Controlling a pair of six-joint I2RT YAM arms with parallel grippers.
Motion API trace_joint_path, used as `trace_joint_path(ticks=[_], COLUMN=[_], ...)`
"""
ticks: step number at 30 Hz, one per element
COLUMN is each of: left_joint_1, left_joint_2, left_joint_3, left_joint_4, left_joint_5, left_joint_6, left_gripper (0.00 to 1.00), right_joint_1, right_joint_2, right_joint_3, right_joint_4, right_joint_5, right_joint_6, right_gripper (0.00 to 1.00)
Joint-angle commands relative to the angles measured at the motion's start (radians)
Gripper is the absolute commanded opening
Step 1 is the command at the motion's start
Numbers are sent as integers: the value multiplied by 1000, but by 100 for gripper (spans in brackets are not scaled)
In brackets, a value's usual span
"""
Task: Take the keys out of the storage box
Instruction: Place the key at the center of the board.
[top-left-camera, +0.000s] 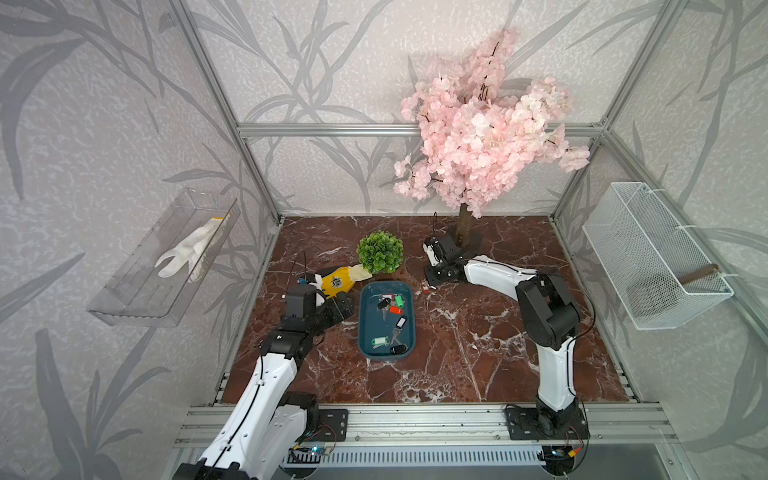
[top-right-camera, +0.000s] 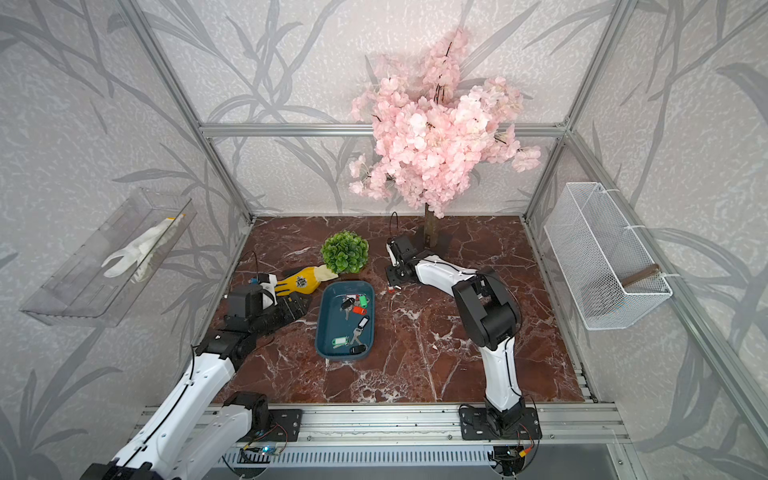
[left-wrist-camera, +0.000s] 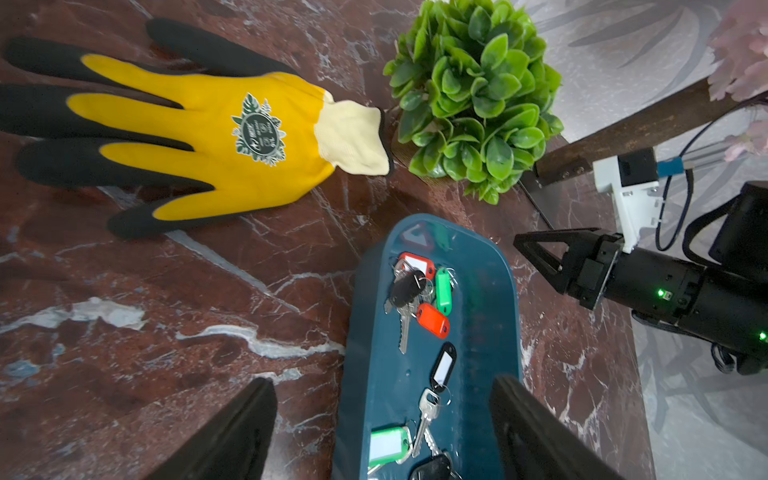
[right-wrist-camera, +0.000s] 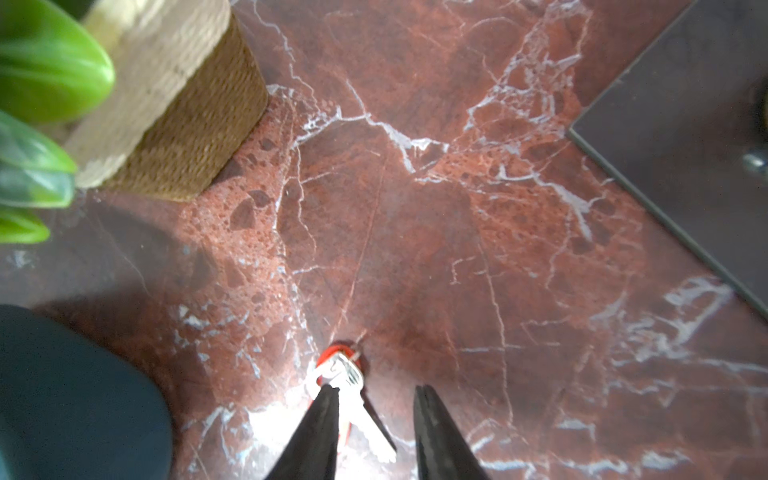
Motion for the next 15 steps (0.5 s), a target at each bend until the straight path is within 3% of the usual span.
trace_joint_path(ticks=[1,15], left_joint_1=[-52,-373], left_joint_2=[7,196], left_joint_3=[41,167], left_joint_4=[-25,-96], left_joint_5=[1,-178], left_joint_6=[34,73], left_gripper=[84,73], right_joint_1=[-10,-72], right_joint_2=[-110,-515], right_joint_3=[-24,-228], right_joint_4=[-2,-1], right_joint_5=[17,11], right_joint_6=[-15,-52], right_gripper=[39,67])
